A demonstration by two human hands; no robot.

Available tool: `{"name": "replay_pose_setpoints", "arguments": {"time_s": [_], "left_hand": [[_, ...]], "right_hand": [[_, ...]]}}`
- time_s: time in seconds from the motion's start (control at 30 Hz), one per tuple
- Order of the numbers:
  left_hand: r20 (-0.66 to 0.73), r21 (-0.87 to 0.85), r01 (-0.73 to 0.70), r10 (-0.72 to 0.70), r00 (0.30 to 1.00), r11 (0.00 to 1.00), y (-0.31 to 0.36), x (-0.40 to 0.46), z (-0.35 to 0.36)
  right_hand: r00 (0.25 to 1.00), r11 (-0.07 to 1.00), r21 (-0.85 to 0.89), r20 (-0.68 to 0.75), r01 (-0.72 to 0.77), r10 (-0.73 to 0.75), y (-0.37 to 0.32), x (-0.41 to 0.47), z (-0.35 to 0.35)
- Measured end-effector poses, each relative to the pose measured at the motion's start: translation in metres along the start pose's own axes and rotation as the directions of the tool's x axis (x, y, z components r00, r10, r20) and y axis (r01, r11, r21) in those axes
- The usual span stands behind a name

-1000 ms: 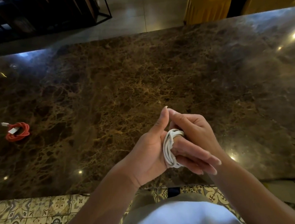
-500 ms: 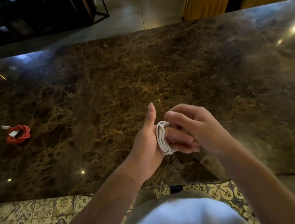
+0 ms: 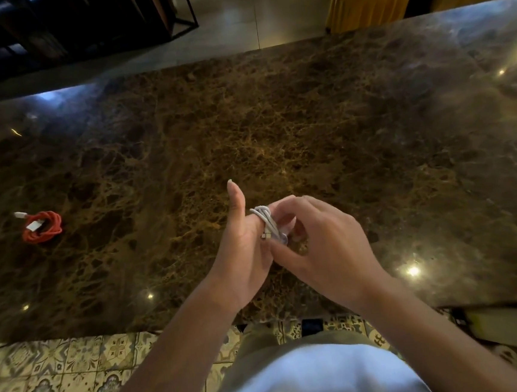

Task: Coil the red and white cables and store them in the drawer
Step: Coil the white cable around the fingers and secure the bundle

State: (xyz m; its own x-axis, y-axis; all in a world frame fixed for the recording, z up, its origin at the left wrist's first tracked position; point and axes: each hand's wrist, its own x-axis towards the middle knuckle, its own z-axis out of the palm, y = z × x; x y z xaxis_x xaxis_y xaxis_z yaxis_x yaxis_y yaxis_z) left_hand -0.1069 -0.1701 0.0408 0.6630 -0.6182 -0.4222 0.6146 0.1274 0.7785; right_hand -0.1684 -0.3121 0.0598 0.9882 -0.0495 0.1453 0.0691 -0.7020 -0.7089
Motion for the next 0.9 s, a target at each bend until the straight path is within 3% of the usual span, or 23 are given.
{"name": "replay_pose_setpoints", "arguments": {"time_s": [0.2, 0.33, 0.43, 0.6, 0.73, 0.8, 0.9], "left_hand": [[-0.037, -0.053, 0.013, -0.015, 0.999, 0.998, -0.003, -0.001, 0.006], [-0.028, -0.095, 0.024, -0.026, 0.999, 0.995, -0.009, 0.0, 0.001], [-0.006, -0.091, 0.033, -0.034, 0.999, 0.995, -0.011, 0.001, -0.006], [0.102, -0.09, 0.055, -0.045, 0.994, 0.994, -0.009, 0.007, -0.007], [0.063, 0.028, 0.018, -0.02, 0.998, 0.999, -0.014, 0.012, -0.005], [-0.016, 0.121, 0.016, -0.014, 1.0, 0.993, -0.013, 0.011, -0.001], [-0.059, 0.309, -0.026, 0.047, 0.997, 0.951, -0.008, 0.007, 0.0]], "right_hand": [[0.999, 0.999, -0.04, -0.041, 0.014, -0.015, 0.004, 0.002, 0.013], [0.984, 0.914, 0.365, 0.082, -0.179, 0.16, 0.014, 0.004, 0.017], [0.98, 0.861, 0.468, 0.11, -0.2, 0.168, 0.019, 0.004, 0.017], [0.907, 0.536, 0.751, 0.202, -0.386, 0.37, 0.023, 0.006, 0.018], [0.899, 0.546, 0.769, 0.081, -0.331, 0.431, 0.028, 0.006, 0.021], [0.907, 0.614, 0.73, 0.018, -0.3, 0.421, 0.031, 0.007, 0.021], [0.939, 0.703, 0.651, 0.045, -0.286, 0.34, 0.035, 0.005, 0.018]]}}
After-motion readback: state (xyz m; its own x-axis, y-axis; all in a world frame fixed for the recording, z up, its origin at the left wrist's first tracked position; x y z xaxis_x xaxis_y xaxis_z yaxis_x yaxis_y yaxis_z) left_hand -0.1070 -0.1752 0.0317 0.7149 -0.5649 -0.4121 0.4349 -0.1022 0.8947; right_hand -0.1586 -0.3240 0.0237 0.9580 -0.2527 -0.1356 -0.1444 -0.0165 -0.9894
